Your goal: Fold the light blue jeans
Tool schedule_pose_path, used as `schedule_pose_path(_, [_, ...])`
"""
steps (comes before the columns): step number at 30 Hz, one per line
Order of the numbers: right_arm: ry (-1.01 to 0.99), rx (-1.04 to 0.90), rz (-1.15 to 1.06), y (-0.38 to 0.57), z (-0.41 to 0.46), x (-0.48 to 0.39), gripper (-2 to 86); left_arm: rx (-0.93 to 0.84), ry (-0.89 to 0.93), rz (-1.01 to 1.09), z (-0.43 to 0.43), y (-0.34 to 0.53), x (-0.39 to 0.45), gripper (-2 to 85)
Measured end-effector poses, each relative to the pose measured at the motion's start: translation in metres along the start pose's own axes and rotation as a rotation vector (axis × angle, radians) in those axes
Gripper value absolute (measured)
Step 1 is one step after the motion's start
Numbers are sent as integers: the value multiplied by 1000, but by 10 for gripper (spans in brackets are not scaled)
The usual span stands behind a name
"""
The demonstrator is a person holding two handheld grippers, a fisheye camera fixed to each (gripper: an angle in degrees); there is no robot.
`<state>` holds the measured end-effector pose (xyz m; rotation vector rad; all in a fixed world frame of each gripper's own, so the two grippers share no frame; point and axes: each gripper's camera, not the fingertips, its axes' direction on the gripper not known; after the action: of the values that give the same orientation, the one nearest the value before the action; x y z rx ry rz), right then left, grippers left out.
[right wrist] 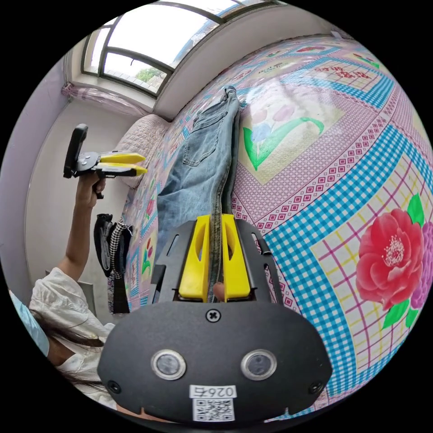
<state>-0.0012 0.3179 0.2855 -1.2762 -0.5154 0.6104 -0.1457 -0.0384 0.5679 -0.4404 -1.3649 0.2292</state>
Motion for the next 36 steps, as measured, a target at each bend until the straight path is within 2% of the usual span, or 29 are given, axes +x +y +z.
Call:
schedule_pose_path(5, [103, -13, -45, -3, 4, -30, 26, -36, 182, -82, 98, 3, -19, 181])
schedule_pose_path(7, [125, -18, -45, -5, 5, -37, 22, -74, 349, -35, 146, -8, -26, 95])
schedule_pose_path(9, [152, -25, -51, -7, 7, -45, 19, 10, 381, -61, 155, 6, -38, 60])
schedule_pose_path(11, [176, -36, -71, -7, 9, -55, 20, 73, 456, -128, 177, 26, -62, 58])
schedule_pose_path(13, [196, -49, -78, -7, 8, -63, 26, 109, 624, -232, 218, 47, -96, 61])
schedule_pose_path(18, [291, -46, -125, 8, -2, -100, 47, 120, 565, -259, 251, 63, -108, 90])
schedule_pose_path(21, [326, -49, -170, 27, -1, -124, 58, 151, 516, -187, 265, 59, -93, 95])
schedule_pose_path(27, [429, 13, -191, 94, -32, -171, 62, 324, 510, -78, 289, 97, -47, 7])
schedule_pose_path(29, [452, 36, -171, 134, -52, -189, 64, 372, 582, -53, 302, 121, -34, -4])
schedule_pose_path(32, [504, 25, -119, 190, -73, -211, 53, 469, 796, -25, 334, 170, -18, -9])
schedule_pose_path(36, [519, 21, -66, 257, -90, -243, 36, 644, 1198, 17, 392, 241, 1, -10])
